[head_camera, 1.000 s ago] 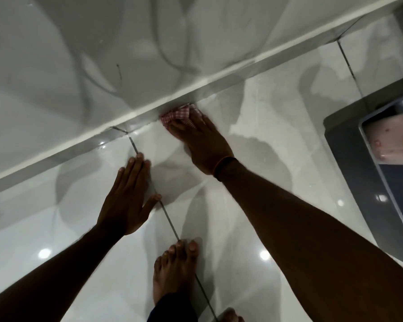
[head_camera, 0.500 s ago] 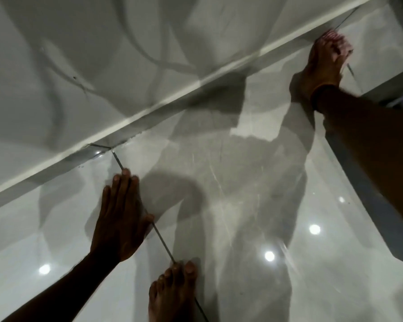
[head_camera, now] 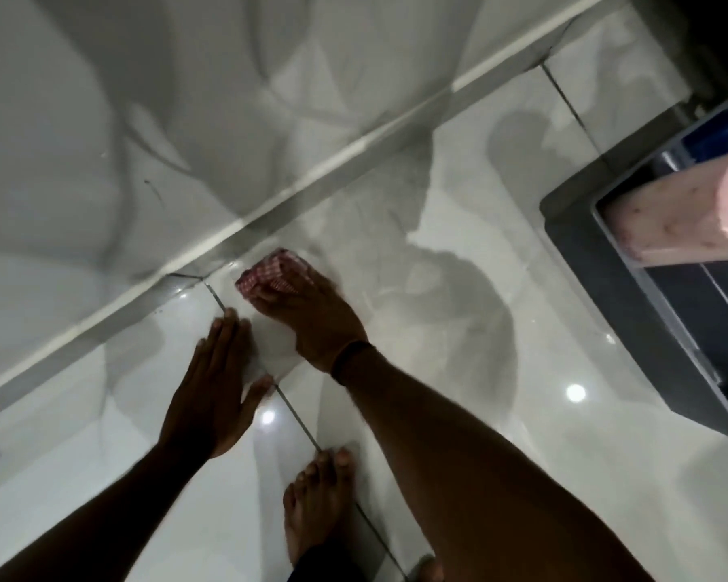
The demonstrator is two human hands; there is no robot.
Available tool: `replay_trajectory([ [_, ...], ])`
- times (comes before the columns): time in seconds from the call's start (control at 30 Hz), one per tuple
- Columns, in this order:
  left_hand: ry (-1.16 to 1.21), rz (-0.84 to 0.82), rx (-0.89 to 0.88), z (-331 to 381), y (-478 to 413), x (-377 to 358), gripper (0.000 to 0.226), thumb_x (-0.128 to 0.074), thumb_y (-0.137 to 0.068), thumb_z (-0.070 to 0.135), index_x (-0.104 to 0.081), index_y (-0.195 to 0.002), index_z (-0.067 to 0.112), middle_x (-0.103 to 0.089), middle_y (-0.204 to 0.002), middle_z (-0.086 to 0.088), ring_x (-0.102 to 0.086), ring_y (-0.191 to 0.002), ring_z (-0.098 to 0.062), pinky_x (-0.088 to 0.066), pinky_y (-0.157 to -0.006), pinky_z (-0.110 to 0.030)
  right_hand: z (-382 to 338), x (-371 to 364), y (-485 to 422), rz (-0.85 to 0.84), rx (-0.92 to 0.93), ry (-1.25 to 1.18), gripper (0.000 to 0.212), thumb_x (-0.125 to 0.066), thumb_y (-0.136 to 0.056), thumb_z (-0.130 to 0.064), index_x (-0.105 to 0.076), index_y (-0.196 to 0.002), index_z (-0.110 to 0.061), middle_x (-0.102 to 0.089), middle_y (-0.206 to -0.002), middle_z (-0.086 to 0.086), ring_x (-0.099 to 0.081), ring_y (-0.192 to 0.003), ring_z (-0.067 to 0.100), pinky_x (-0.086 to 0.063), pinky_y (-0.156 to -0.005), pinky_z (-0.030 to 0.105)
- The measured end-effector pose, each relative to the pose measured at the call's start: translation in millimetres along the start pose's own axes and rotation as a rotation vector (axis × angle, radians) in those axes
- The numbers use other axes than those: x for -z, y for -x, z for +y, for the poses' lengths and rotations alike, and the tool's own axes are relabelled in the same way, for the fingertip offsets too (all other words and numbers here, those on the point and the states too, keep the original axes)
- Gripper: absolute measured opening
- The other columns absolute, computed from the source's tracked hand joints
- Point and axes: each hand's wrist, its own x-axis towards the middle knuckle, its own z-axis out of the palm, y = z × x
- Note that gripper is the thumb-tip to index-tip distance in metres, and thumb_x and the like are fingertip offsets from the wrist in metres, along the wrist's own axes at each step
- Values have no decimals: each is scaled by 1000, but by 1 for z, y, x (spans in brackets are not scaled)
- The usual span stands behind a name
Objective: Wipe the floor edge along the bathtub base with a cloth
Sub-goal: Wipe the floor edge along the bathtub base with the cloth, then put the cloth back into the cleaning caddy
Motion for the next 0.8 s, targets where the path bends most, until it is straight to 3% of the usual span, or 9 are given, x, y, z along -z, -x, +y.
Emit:
replay_trajectory([
  [0.1, -2, -41, -3, 1, 4, 19, 101, -11, -94, 81, -5, -167, 11, -2, -177, -7, -3, -163, -24, -16, -130, -44, 6, 24, 25, -91, -53, -119, 87, -42, -90, 27, -47, -160, -23, -34, -175, 1, -16, -168, 27, -9, -141, 41],
  [0.17, -16, -89, -21, 13, 7, 36, 104, -5, -91, 84, 1, -167, 14, 5, -177, -2, 1, -164, -20, -12, -132, -41, 3, 51, 59, -19, -188, -285, 82, -40, -89, 30, -51, -157, -14, -39, -173, 5, -22, -167, 26, -16, -140, 44],
  [0.33, -95, -134, -197, 99, 2, 85, 110, 8, -85, 87, 0, -166, 13, 7, -175, -1, 0, -164, -21, -13, -132, -39, -10, 121, 189, 472, -618, -641, 55, -42, -105, 19, -61, -149, -8, -53, -163, 1, -44, -156, 8, -40, -131, 44],
  [0.47, -150, -156, -442, 204, -6, 107, 104, 8, -89, 83, -1, -165, 12, 6, -175, -4, 2, -163, -21, -10, -133, -36, 1, 164, 300, 855, -913, -574, 42, -44, -107, 16, -61, -142, -2, -60, -152, 23, -55, -147, 41, -43, -125, 64],
  [0.5, -150, -161, -518, 232, -9, 108, 103, 6, -91, 81, -3, -165, 11, 5, -175, -4, 2, -164, -20, -9, -133, -36, 11, 174, 328, 920, -994, -460, 37, -47, -108, 8, -63, -140, -2, -64, -148, 25, -59, -142, 44, -46, -122, 61],
  [0.57, -185, -174, -677, 285, -15, 102, 100, 2, -93, 80, -6, -166, 11, 5, -175, -3, 3, -164, -20, -9, -134, -38, 38, 196, 379, 1044, -1148, -269, 39, -46, -106, -5, -65, -139, 4, -68, -141, 27, -65, -133, 46, -48, -120, 35],
  [0.63, -235, -195, -809, 331, -24, 89, 98, -2, -95, 79, -7, -167, 12, 6, -176, -4, 4, -164, -21, -12, -134, -41, 70, 214, 407, 1112, -1225, -198, 43, -45, -105, 2, -60, -145, 5, -65, -146, 26, -64, -135, 41, -38, -117, 6],
  [0.67, -262, -179, -871, 353, -31, 79, 97, -6, -96, 78, -10, -167, 11, 3, -176, -6, 2, -164, -23, -13, -133, -43, 89, 219, 415, 1110, -1227, -186, 47, -45, -105, 7, -56, -150, 2, -61, -152, 22, -61, -140, 35, -33, -120, 3],
  [0.8, -342, -37, -1006, 426, -62, 38, 93, -19, -101, 73, -22, -165, 5, -14, -175, -16, -13, -164, -31, -17, -133, -48, 174, 226, 418, 802, -1211, -49, 67, -53, -98, 11, -42, -161, -8, -38, -172, 14, -33, -161, 37, -29, -135, 51],
])
